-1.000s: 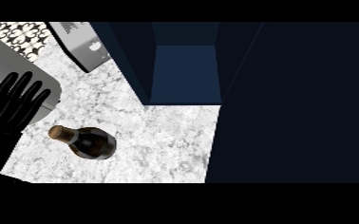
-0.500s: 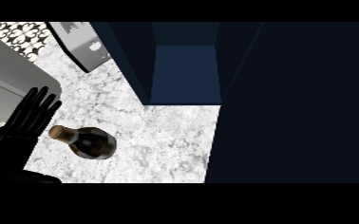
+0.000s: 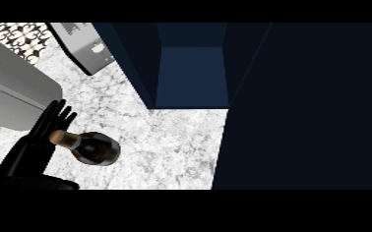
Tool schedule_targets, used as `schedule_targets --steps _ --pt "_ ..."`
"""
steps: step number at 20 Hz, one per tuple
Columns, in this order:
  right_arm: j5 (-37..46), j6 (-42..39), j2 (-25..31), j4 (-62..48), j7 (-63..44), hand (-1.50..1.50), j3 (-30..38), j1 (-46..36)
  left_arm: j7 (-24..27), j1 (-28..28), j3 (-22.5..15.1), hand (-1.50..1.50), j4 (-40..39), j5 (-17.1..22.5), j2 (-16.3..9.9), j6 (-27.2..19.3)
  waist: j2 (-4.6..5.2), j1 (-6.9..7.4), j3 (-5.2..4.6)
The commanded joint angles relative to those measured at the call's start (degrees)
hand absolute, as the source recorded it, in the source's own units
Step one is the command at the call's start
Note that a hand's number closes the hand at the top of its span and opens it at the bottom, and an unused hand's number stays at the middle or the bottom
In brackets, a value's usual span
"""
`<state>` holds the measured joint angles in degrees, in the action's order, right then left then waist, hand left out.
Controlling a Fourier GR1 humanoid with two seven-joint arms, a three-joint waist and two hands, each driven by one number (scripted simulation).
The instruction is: Pick up the wine, place it into the cabinet and close the cabinet
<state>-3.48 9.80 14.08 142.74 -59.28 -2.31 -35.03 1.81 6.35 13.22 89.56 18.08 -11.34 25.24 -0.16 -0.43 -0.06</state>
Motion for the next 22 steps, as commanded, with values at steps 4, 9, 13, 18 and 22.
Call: schedule_targets --steps 4,9,13,18,22 --pt "-3.1 0.0 -1.1 9.6 -1.7 -1.50 0.0 6.2 5.1 -2.0 2.8 -1.50 -10.7 -0.5 -2.0 3.6 0.07 -0.10 0.05" --pt "-3.7 -0.1 0.6 7.4 -4.1 -1.50 0.5 1.6 12.2 -3.9 2.1 -1.50 -18.4 -5.7 -1.7 3.9 0.05 0.02 0.03" --pt "-6.5 0.5 2.2 7.3 -6.8 -1.50 4.2 -1.1 16.1 -6.4 1.5 -1.50 -26.0 -8.5 -0.9 3.0 0.01 -0.22 0.01" --pt "-0.9 2.6 1.7 4.2 -7.8 -1.50 -0.6 -5.9 16.9 -7.3 0.7 -1.50 -28.8 -7.7 0.9 4.0 -0.06 0.19 0.00" --pt "-4.8 0.7 1.3 6.3 -4.6 -1.50 2.3 0.1 20.7 -8.9 1.2 -1.50 -35.8 -8.2 0.4 5.9 0.04 0.09 0.04"
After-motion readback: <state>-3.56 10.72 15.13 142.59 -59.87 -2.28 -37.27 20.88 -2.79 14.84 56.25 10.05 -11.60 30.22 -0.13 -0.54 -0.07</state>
